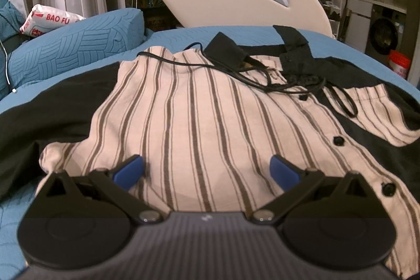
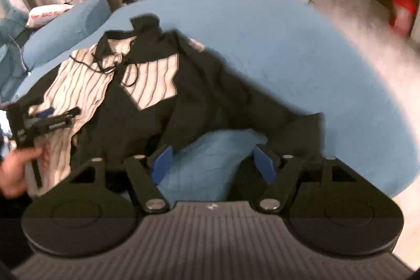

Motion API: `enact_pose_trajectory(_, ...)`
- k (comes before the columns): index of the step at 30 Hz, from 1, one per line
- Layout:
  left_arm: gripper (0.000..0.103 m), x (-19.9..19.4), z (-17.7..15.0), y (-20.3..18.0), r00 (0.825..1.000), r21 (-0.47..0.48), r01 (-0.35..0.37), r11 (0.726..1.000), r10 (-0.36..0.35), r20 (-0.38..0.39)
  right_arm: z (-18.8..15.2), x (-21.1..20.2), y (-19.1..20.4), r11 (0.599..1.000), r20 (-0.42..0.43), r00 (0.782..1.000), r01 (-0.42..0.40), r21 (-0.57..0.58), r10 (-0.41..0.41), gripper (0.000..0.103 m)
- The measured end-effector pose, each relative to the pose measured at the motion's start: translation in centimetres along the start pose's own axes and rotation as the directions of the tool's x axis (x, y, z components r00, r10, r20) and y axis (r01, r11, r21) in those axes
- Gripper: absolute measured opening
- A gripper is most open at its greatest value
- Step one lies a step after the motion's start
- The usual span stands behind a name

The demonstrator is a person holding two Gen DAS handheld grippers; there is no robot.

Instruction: Fold clothes

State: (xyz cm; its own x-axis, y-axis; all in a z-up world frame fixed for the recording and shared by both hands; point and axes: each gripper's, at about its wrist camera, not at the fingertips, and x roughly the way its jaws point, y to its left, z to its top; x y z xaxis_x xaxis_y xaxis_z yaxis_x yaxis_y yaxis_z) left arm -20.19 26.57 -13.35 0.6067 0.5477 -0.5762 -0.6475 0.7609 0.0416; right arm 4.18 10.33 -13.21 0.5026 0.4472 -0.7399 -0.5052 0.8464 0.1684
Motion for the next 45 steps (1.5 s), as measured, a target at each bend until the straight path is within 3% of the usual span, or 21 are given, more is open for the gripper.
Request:
enact_pose_trajectory(2,0.103,-0.2,-0.1,0.1,1.0,-0.002,0.003,1.0,-0.003,0.001,-0.5,-0.7,-0.7,0.979,0.122,0.98,0.139,0.151,-0.158,0.073)
enact_pose_trajectory(4,0.103,-0.2,-0.1,0.0,1.0,0.0,0.001,1.0,-0.001,0.001,-1.0,0.1,-1.0,0.981,0.053,0.999,-0.006,0.193,-0.004,0.071)
enact_pose_trajectory(6,0.103,-0.1,-0.1,0.0,1.0,0.003,-0.001,1.0,0.001,0.001,-1.5,3.0,0.3,0.967,-0.139,0.964,-0.204,0.155,0.225,0.071)
enact_pose_trajectory(11,0.103,-0.1,-0.1,0.1,1.0,0.0,0.002,1.0,-0.002,0.0,-2.6,7.3,6.0,0.963,-0.269,0.925,-0.259,0.075,0.269,0.069)
enact_pose_trajectory(12,0.103,-0.1,-0.1,0.1,1.0,0.001,0.002,1.0,-0.002,-0.002,-2.7,7.9,7.1,0.956,-0.27,0.918,-0.289,0.051,0.292,0.058)
enact_pose_trajectory(13,0.103,-0.1,-0.1,0.1,1.0,0.001,0.002,1.0,-0.002,-0.003,-3.1,8.1,7.9,0.951,-0.276,0.912,-0.308,0.027,0.303,0.019)
enact_pose_trajectory(15,0.103,-0.1,0.0,0.1,1.0,0.002,0.003,1.0,-0.003,-0.005,-4.4,7.0,9.2,0.933,-0.305,0.898,-0.354,-0.07,0.317,0.013)
enact_pose_trajectory(17,0.103,-0.1,0.0,0.1,1.0,0.002,0.003,1.0,-0.003,-0.007,-3.9,5.4,8.0,0.934,-0.26,0.912,-0.348,-0.079,0.318,0.01)
enact_pose_trajectory(21,0.103,-0.1,0.1,0.1,1.0,0.004,0.004,1.0,-0.004,-0.012,-1.6,-2.1,2.4,0.95,-0.024,0.95,-0.309,0.051,0.311,0.008)
enact_pose_trajectory(25,0.103,-0.1,0.1,0.1,1.0,0.005,0.005,1.0,-0.005,-0.016,-1.1,-3.9,0.5,0.993,-0.013,0.993,-0.115,-0.011,0.115,0.008)
enact_pose_trajectory(26,0.103,-0.1,0.2,0.1,1.0,0.005,0.005,1.0,-0.005,-0.017,-1.3,-3.3,0.6,0.997,-0.064,0.997,-0.045,-0.067,0.041,0.009)
enact_pose_trajectory(29,0.103,0.1,0.2,0.2,1.0,0.006,0.007,1.0,-0.007,-0.021,-2.3,-0.1,1.7,0.97,-0.268,0.956,0.052,-0.236,-0.116,0.01)
enact_pose_trajectory(32,0.103,0.0,0.3,0.2,1.0,0.007,0.01,1.0,-0.01,-0.024,-1.7,-0.9,3.2,0.964,-0.152,0.976,0.118,-0.238,-0.157,0.011)
enact_pose_trajectory(34,0.103,0.1,0.3,0.2,1.0,0.008,0.009,1.0,-0.009,-0.026,-1.3,-2.6,4.5,0.966,0.021,0.988,0.156,-0.206,-0.155,0.038)
enact_pose_trajectory(35,0.103,0.1,0.3,0.2,1.0,0.009,0.009,1.0,-0.009,-0.027,-1.6,-2.4,5.7,0.971,0.068,0.993,0.113,-0.209,-0.101,0.05)
enact_pose_trajectory(36,0.103,0.1,0.3,0.2,1.0,0.009,0.009,1.0,-0.009,-0.028,-2.0,-2.1,7.0,0.974,0.112,0.993,0.053,-0.22,-0.029,0.073)
enact_pose_trajectory(37,0.103,0.1,0.4,0.2,1.0,0.01,0.009,1.0,-0.009,-0.029,-2.6,-0.9,7.7,0.972,0.074,0.997,-0.018,-0.233,0.036,0.081)
enact_pose_trajectory(39,0.103,0.0,0.3,0.2,0.999,0.014,0.013,1.0,-0.013,-0.032,-3.7,1.6,8.5,0.965,-0.045,0.993,-0.121,-0.231,0.113,0.081)
enact_pose_trajectory(40,0.103,-0.1,0.3,0.3,0.999,0.016,0.015,1.0,-0.014,-0.033,-4.5,3.0,8.5,0.974,-0.121,0.989,-0.111,-0.199,0.088,0.081)
enact_pose_trajectory(42,0.103,-0.2,0.3,0.3,0.999,0.02,0.019,1.0,-0.018,-0.036,-7.0,6.0,8.4,0.995,-0.337,0.942,-0.026,-0.095,-0.008,0.086)
enact_pose_trajectory(45,0.103,-0.3,0.2,0.2,0.999,0.026,0.013,1.0,-0.012,-0.039,-7.8,4.8,9.2,0.996,-0.394,0.919,-0.032,-0.08,-0.003,0.085)
